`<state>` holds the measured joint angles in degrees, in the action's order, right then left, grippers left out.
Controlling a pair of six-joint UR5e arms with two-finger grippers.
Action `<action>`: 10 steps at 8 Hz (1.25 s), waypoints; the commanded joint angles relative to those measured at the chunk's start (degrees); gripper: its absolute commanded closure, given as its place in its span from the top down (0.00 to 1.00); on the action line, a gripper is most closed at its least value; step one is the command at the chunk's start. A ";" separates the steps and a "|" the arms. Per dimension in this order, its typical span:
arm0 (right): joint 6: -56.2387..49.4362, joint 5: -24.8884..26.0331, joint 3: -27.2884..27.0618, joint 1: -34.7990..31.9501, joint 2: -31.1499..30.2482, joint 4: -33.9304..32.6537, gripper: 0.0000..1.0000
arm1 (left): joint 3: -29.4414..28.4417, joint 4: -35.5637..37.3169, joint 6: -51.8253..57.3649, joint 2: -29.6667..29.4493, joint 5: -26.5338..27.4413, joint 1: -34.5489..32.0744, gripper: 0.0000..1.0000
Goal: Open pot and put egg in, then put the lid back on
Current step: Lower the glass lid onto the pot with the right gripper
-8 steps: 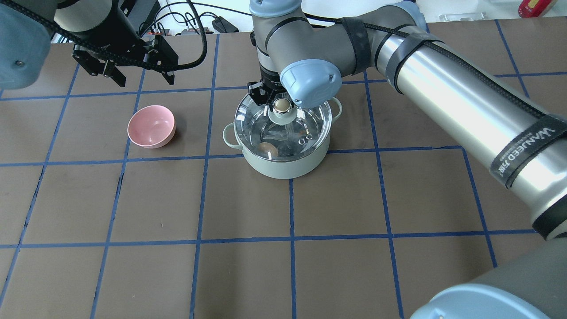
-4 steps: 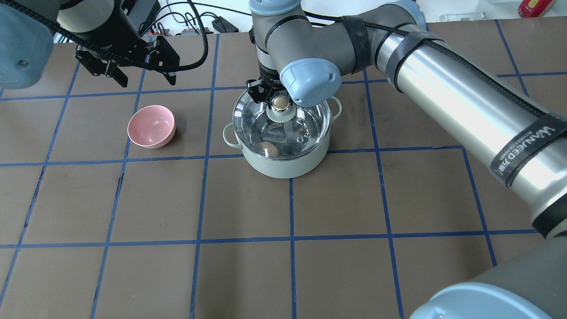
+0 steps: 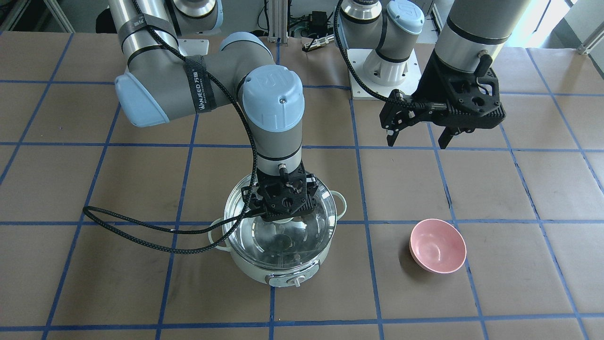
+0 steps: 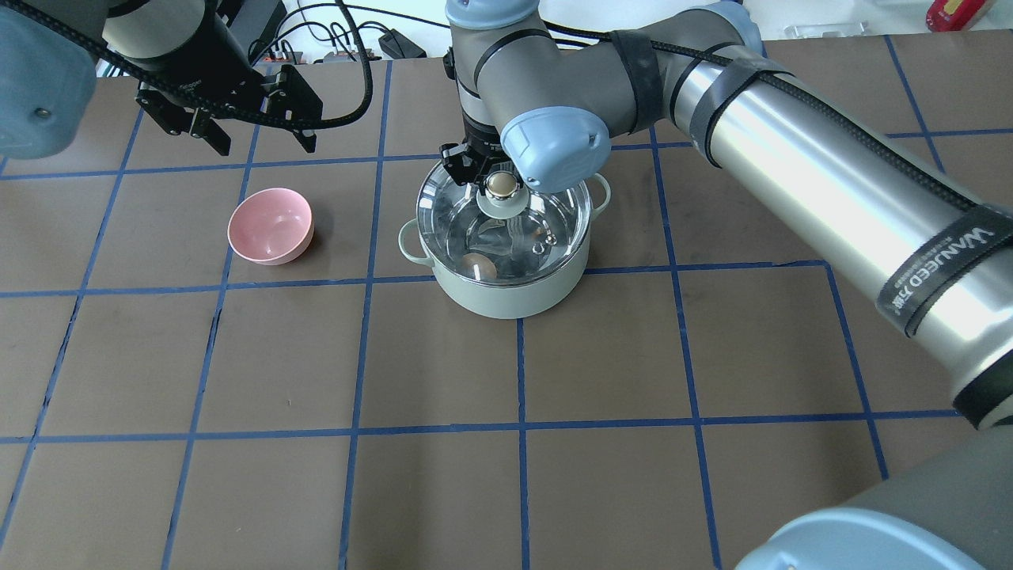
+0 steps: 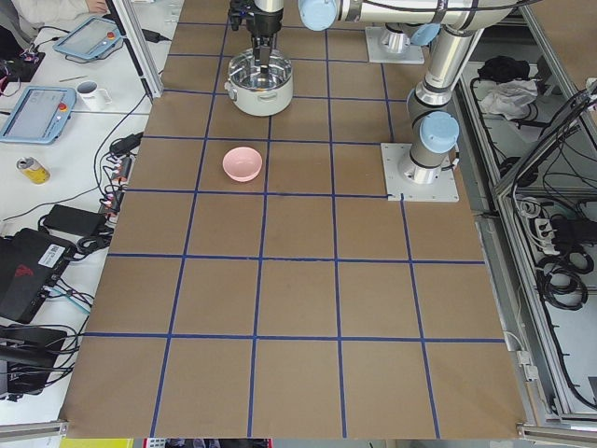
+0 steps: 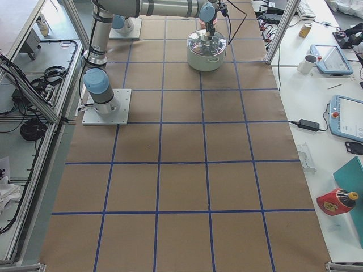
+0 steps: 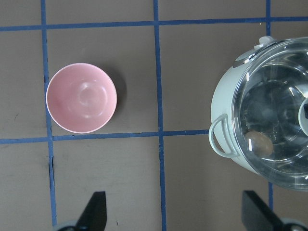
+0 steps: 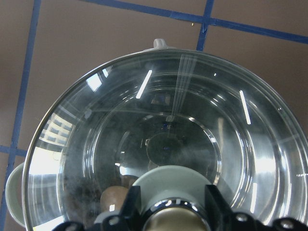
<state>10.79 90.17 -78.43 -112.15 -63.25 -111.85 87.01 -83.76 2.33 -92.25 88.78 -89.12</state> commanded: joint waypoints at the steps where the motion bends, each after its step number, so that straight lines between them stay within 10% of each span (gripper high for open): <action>1: -0.86 0.01 -0.15 0.00 -0.03 -0.38 0.00 | 0.00 0.00 0.13 -0.04 -0.01 0.00 1.00; 10: -3.31 -0.08 -1.03 0.09 -0.12 -1.35 0.00 | 0.09 0.09 0.65 -0.65 -0.01 -0.09 1.00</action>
<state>9.31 90.08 -79.45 -112.15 -63.28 -113.02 87.10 -83.67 2.99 -92.81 88.77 -89.18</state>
